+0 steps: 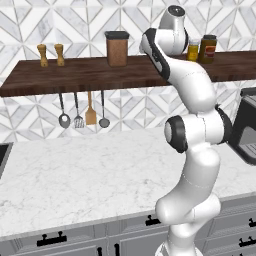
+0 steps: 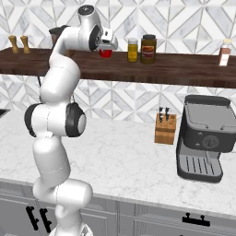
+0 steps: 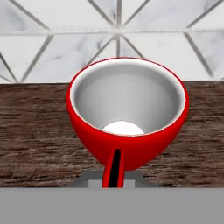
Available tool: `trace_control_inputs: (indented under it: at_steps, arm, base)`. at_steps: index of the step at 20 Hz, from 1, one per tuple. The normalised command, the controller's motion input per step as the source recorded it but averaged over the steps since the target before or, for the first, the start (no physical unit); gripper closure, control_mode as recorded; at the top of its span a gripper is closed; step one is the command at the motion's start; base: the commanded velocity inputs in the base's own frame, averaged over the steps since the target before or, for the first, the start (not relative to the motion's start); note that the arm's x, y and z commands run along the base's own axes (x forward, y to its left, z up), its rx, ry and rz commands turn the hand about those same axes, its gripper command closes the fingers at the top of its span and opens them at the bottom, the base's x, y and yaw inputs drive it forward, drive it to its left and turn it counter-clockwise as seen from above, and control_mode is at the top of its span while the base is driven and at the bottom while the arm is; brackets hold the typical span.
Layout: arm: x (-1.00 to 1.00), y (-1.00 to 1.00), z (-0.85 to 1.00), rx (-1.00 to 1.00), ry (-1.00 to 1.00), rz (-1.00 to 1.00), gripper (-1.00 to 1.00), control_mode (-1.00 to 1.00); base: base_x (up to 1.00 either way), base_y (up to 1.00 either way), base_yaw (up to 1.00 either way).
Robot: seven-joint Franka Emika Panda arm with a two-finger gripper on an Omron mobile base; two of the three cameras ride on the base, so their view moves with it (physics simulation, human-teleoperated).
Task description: Gather all objects into one cabinet and sort the glasses and bowls to opposite sides.
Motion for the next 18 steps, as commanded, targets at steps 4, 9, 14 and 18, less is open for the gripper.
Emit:
trace_control_inputs:
  at_steps: [4,9,14,18]
  arm:
    - [-0.33,0.0,0.19,0.0,-0.06,0.0,1.0,-1.0]
    - [-0.91,0.0,0.38,0.0,-0.14,0.0,1.0,-1.0]
    - [-1.0,0.0,0.04,0.0,-0.05,0.01,1.0,-1.0]
    - [-1.0,0.0,-0.22,0.0,0.05,0.05,1.0,-1.0]
  base:
    - [0.0,0.0,0.0]
    - [0.0,0.0,0.0]
    - [0.0,0.0,0.0]
    - [0.0,0.0,0.0]
